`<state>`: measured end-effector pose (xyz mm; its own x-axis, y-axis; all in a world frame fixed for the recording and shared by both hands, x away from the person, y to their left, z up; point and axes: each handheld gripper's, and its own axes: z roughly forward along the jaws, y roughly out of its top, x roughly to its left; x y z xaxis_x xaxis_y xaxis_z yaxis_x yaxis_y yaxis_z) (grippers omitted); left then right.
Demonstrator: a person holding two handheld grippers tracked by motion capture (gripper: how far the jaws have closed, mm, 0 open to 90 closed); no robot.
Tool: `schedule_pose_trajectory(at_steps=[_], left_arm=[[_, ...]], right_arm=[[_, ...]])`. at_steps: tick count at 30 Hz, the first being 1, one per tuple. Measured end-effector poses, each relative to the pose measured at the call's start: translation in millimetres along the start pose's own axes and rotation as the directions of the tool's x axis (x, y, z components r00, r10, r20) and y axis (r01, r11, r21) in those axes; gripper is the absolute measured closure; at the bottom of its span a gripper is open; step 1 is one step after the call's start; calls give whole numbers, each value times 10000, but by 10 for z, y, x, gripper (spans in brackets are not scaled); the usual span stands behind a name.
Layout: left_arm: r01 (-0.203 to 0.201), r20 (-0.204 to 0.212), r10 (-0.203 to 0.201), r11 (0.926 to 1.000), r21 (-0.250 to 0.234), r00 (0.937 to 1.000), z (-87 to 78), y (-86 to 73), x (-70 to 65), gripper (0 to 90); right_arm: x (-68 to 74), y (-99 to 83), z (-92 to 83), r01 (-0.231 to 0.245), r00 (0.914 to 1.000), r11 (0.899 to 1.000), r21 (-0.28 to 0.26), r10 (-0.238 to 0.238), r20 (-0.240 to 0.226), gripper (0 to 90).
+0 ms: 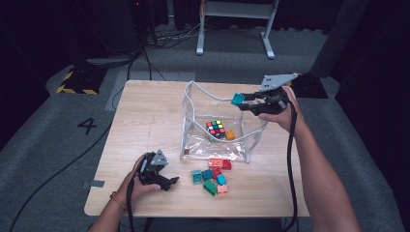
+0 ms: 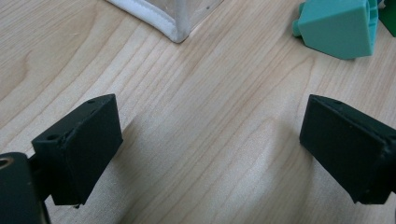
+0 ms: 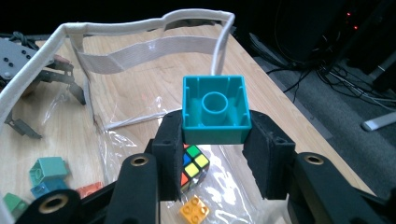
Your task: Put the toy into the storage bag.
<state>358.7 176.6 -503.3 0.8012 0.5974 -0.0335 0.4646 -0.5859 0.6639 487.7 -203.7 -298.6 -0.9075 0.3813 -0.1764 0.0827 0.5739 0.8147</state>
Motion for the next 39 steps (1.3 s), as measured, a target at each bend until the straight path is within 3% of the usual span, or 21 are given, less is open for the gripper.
schedule_pose_trajectory(at_steps=[3,14,20,21,22,23,24,25,26,29,31,32,33,39], left_arm=[[-5,-11,5,10000,-4,10000,1,0,0,58],[-34,-12,34,10000,21,10000,-1,0,2,58],[-36,-11,36,10000,25,10000,-1,0,2,58],[-35,-11,35,10000,23,10000,-1,0,2,58],[-38,-15,38,10000,29,10000,-1,0,3,58],[1,-5,-1,10000,-4,10000,0,0,-1,58],[1,-5,-1,10000,-4,10000,0,0,-1,58],[0,-3,0,10000,-2,10000,0,0,0,58],[0,-1,0,10000,-3,10000,0,0,0,58],[-1,-1,1,10000,-3,10000,0,0,0,58],[1,3,-1,10000,-1,10000,0,0,0,58],[1,3,-1,10000,-1,10000,0,0,0,58],[1,-5,-1,10000,6,10000,0,0,1,58],[0,-8,0,10000,10,10000,-1,0,1,58]], right_arm=[[39,78,126,239,9992,9995,208,-232,-310,596],[30,144,378,515,9982,9893,1369,-468,-376,596],[47,148,534,951,9935,9722,2142,-790,-823,596],[53,147,578,1106,9909,9587,2619,-861,-1032,596],[53,147,578,1106,9909,9587,2619,-861,-1032,596],[60,142,615,1326,9885,9384,3191,-1013,-1127,596],[60,142,615,1326,9885,9384,3191,-1013,-1127,596],[60,139,634,1348,9887,9278,3478,-1028,-1092,597],[44,125,674,1454,9875,9100,3882,-1095,-1132,596],[36,102,689,1386,9890,8984,4167,-1033,-1062,596],[-5,34,686,1292,9906,8722,4718,-923,-1006,596],[-5,34,686,1292,9906,8722,4718,-923,-1006,596],[-37,-14,658,1160,9928,8544,5065,-840,-857,596],[-113,-153,550,834,9964,8366,5414,-623,-572,596]])
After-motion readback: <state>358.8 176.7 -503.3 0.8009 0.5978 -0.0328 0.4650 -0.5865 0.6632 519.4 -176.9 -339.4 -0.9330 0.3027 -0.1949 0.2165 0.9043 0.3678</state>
